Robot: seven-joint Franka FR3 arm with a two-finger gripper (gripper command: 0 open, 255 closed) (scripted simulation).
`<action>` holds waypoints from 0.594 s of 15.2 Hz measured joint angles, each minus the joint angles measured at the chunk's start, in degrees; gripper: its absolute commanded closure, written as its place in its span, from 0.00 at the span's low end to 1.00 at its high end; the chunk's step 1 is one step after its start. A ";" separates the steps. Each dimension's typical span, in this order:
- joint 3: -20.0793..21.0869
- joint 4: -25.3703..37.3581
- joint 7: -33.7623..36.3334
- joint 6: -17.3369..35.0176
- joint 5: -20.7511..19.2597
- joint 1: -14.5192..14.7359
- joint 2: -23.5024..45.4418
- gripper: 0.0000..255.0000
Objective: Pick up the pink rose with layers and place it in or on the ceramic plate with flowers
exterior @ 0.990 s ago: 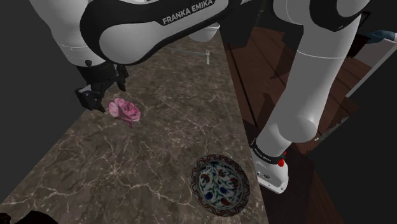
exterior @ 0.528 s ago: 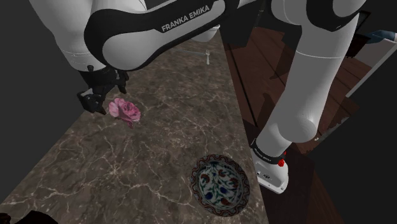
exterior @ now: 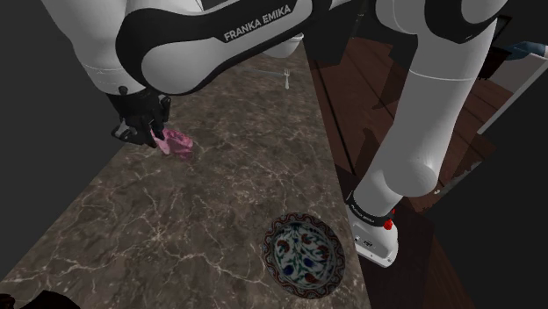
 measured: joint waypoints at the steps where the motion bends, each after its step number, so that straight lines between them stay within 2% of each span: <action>1: -0.02 -0.02 0.21 0.13 -0.16 0.05 0.02 1.00; 9: 0.33 1.26 -1.41 -2.69 1.39 -0.19 -0.81 1.00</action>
